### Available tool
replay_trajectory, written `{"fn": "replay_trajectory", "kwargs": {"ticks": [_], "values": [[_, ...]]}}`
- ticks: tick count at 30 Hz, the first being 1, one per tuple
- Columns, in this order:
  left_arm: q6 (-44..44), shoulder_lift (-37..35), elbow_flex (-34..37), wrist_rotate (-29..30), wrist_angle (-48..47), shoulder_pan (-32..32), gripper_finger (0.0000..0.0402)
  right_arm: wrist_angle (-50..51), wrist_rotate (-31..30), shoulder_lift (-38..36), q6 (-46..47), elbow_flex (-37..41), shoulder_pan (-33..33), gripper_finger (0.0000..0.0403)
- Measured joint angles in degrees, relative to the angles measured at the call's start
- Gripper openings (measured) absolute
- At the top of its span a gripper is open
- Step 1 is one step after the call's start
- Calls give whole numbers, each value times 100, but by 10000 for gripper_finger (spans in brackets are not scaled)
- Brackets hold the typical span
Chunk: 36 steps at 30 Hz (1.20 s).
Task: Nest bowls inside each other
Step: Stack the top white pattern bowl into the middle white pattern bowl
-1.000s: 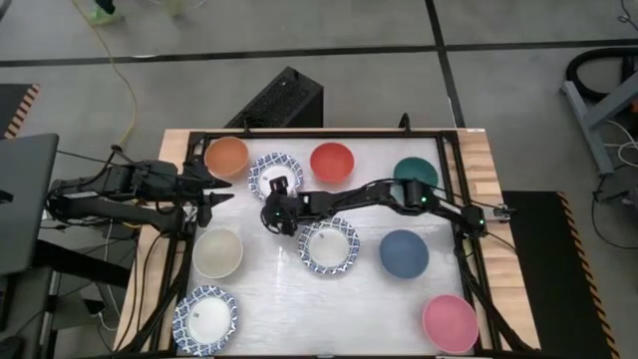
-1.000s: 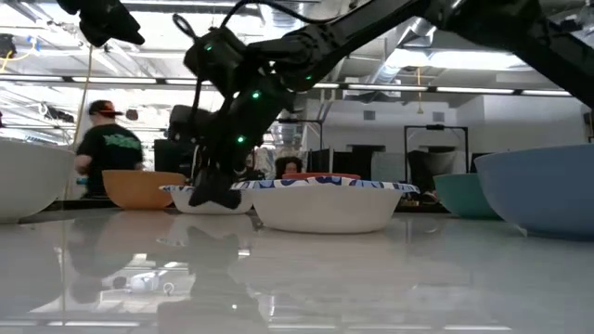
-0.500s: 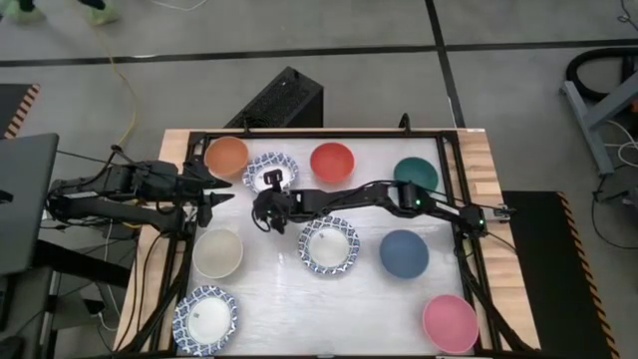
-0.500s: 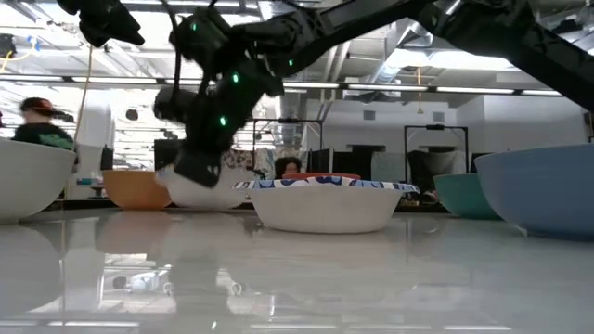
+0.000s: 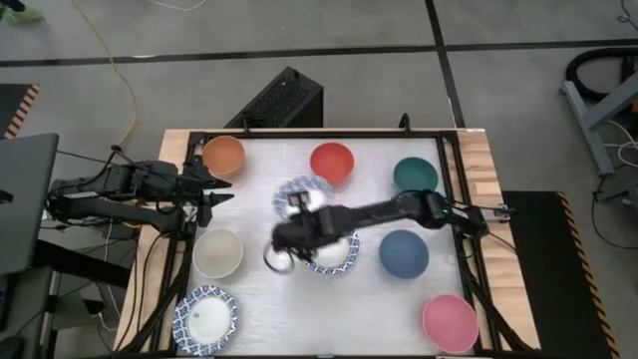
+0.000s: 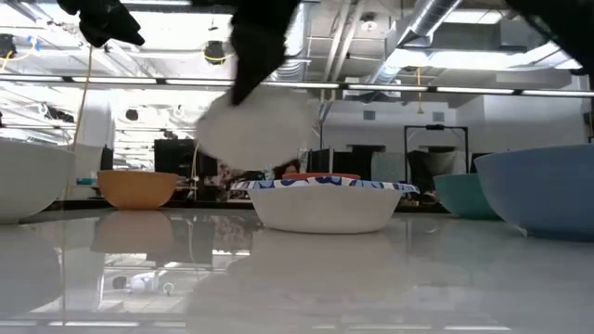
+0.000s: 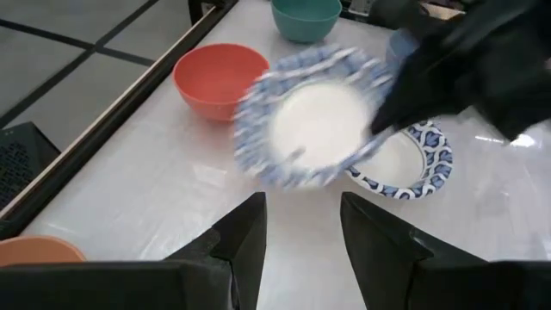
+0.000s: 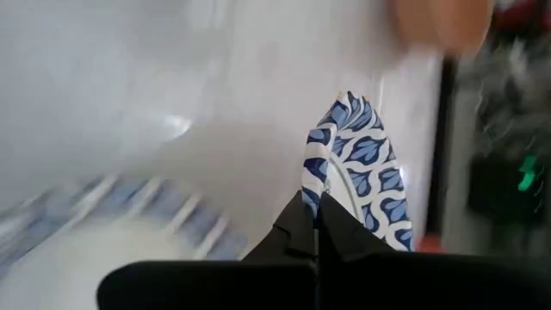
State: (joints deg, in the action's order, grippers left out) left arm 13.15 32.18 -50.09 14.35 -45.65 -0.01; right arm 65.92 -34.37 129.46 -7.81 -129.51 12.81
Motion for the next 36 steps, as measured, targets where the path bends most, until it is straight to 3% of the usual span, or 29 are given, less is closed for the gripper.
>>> {"fn": "replay_trajectory", "kwargs": {"ticks": [6, 9, 12, 21, 28, 36], "values": [[-101, 1, 0, 2, 0, 0, 140, 854, -1825, -709, 2216, 1220, 1315, 4], [-149, 0, 0, 2, 4, 0, 140, 497, -2476, -1057, 2889, 1882, 1912, 3], [-146, 1, 0, 12, 51, 0, 140, -190, -2863, -1188, 2967, 2496, 2289, 3], [-138, 0, 2, 7, 365, 0, 140, -1772, -2768, -1289, 2906, 3732, 2333, 4], [-50, 2, 2, 4, 360, -1, 140, -3186, -2357, -1317, 2022, 4131, 2178, 5], [-48, 0, 2, 0, 358, 0, 140, -3514, -2104, -1317, 1991, 4521, 2018, 6]]}}
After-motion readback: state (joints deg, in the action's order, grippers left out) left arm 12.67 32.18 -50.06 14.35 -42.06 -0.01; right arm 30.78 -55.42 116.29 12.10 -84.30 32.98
